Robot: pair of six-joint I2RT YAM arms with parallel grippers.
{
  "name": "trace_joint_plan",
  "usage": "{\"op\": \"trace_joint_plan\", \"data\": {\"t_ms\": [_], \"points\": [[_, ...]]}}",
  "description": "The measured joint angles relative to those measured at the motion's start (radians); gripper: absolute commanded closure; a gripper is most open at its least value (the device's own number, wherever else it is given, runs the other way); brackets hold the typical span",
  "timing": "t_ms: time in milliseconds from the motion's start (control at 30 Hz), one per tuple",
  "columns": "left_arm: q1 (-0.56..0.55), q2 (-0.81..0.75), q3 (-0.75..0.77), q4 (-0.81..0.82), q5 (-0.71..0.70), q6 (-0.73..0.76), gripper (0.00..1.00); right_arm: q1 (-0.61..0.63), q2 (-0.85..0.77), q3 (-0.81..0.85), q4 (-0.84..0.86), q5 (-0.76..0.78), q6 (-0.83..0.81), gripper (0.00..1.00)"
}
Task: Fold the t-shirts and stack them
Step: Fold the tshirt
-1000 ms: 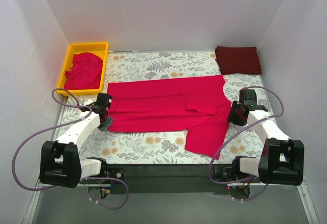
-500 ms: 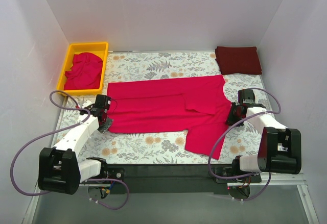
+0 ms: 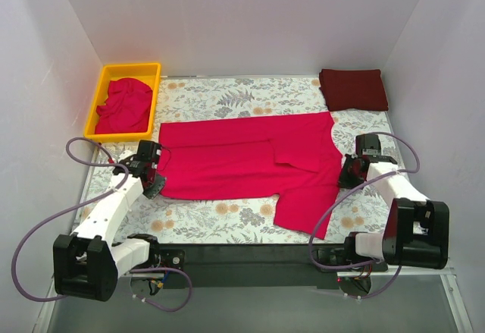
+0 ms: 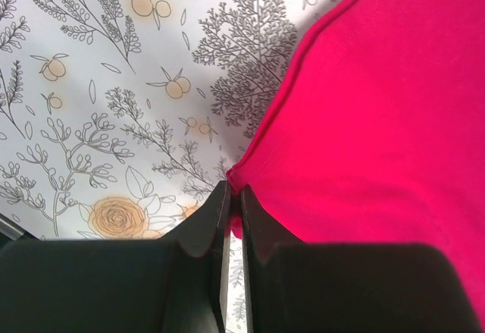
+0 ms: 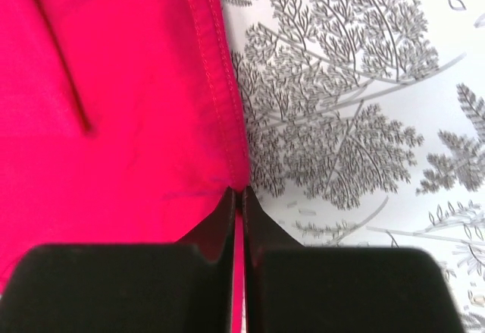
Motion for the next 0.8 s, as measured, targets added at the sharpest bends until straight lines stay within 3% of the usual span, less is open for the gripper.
{"op": "trace_joint_plan", "data": {"t_ms": [300,533,800], "points": [[0.0,-0.079,0.07,-0.079,0.016,-0.011,1.0,-0.006,-0.167,0.008,-0.12,-0.003,-0.018,0.99],[0.03,-0.066,0.09,-0.089,0.014,0.011,1.0,-0.013,-0.106,0.083,-0.162,-0.011,-0.033,0.99],[0.082,0.07,0.15,-0.016,0.049,0.055,1.0,-0.022,0.012,0.234,-0.167,-0.056,-0.082,0.99]]}}
